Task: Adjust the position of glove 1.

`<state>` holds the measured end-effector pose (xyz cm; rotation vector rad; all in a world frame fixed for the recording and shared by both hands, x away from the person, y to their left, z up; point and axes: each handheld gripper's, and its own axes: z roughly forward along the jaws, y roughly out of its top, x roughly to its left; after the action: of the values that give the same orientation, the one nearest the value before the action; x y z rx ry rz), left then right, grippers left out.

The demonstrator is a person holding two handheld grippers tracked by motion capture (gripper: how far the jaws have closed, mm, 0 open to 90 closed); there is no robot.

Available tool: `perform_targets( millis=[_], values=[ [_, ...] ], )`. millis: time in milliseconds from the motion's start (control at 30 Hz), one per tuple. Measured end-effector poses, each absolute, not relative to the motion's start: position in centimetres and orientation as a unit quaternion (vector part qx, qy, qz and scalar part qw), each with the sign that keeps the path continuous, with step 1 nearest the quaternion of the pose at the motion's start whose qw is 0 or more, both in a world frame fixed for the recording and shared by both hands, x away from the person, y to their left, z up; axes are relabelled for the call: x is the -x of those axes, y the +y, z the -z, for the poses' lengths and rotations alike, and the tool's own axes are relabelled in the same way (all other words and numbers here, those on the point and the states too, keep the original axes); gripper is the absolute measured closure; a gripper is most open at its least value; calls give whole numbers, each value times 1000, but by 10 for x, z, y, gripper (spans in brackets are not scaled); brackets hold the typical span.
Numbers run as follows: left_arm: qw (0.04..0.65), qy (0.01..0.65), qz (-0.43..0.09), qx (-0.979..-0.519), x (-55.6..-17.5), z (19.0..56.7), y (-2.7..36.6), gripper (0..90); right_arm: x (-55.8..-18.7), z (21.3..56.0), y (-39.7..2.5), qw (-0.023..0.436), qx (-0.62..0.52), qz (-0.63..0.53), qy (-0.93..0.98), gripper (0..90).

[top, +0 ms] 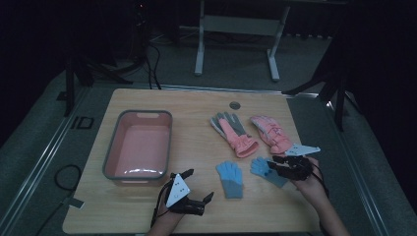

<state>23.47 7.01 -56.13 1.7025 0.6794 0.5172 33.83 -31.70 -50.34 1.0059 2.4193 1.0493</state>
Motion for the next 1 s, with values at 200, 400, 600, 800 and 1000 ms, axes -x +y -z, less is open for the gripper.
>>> perform_targets(
  millis=[200, 400, 600, 800, 1000],
  values=[
    [578, 289, -225, -729, -234, 561, 69, 4, -350, 520, -327, 126, -334, -356, 864, 627],
    [579, 290, -224, -728, -234, 561, 70, 4, -355, 539, -328, 89, -327, -362, 868, 628],
    [579, 289, -225, -728, -234, 561, 70, 4, -352, 546, -324, 109, -326, -350, 872, 762],
    [580, 290, -226, -727, -234, 561, 70, 4, -343, 546, -313, 151, -382, -340, 846, 869],
    [578, 288, -230, -728, -234, 561, 70, 4, -314, 508, -299, 200, -468, -359, 783, 876]
  ],
)
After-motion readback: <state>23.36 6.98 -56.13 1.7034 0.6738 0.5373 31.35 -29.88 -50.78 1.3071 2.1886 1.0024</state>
